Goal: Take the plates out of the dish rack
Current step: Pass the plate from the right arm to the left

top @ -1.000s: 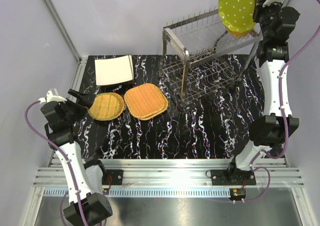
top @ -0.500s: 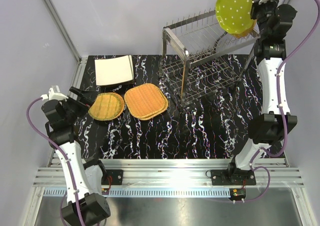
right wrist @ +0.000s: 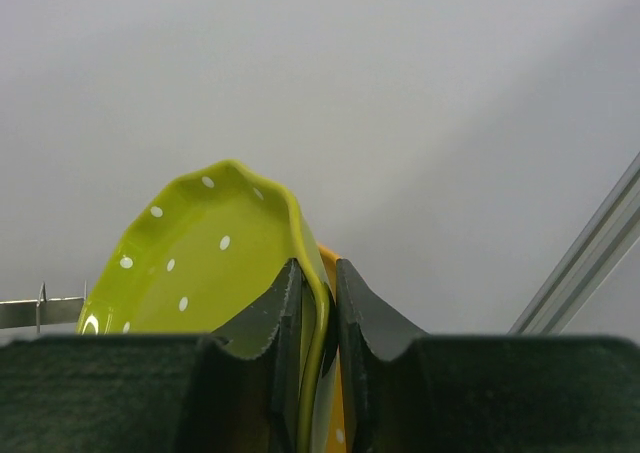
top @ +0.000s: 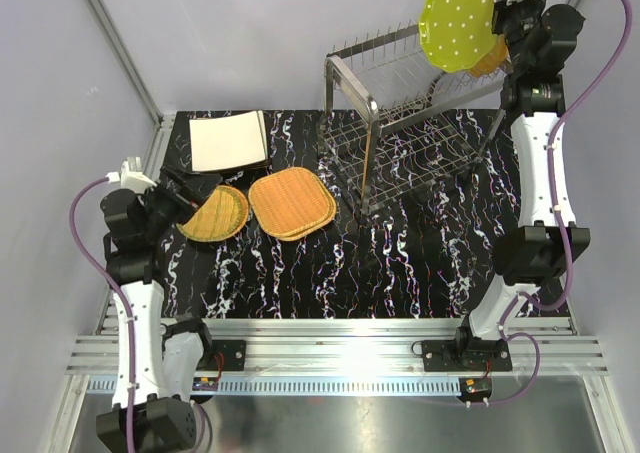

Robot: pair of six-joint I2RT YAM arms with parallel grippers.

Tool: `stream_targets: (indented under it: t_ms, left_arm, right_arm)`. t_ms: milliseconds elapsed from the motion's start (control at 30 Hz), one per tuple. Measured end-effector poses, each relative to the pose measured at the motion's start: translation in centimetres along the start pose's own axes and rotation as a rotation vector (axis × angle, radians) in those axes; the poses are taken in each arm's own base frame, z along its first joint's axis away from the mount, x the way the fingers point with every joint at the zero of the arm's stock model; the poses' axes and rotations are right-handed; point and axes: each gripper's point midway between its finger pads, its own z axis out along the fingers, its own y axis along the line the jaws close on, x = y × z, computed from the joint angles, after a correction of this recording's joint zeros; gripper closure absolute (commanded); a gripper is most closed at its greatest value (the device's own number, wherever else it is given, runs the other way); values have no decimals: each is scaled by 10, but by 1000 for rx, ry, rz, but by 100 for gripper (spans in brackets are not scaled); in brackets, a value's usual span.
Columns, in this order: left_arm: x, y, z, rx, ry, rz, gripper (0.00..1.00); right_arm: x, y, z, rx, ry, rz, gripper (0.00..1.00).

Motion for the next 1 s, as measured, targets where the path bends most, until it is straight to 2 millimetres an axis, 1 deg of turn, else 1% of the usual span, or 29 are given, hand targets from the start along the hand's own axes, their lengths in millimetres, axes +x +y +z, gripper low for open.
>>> stream_targets:
  t_ms: [367,500,633,767,900,1000]
  left_arm:
    - [20,-55,16,146,87,-1,1]
    - [24,-85,25,214,117,-2,1]
    - [27,-123,32,299,144,15,1]
    - [26,-161,40,379,155,33,1]
    - [33,-188,52,433,183,37,1]
    - [41,-200,62,456,207,31,1]
  right_arm:
    - [-1,3,1,-7,-3,-2,100]
    - [-3,9,1,-21,-7,-8,100]
    - [-6,13,2,-34,-9,-8,100]
    - [-14,15,2,-40,-26,-12,100]
    - [-21,16,2,-44,-40,-17,100]
    - [-23,21,3,-54,-44,-19,100]
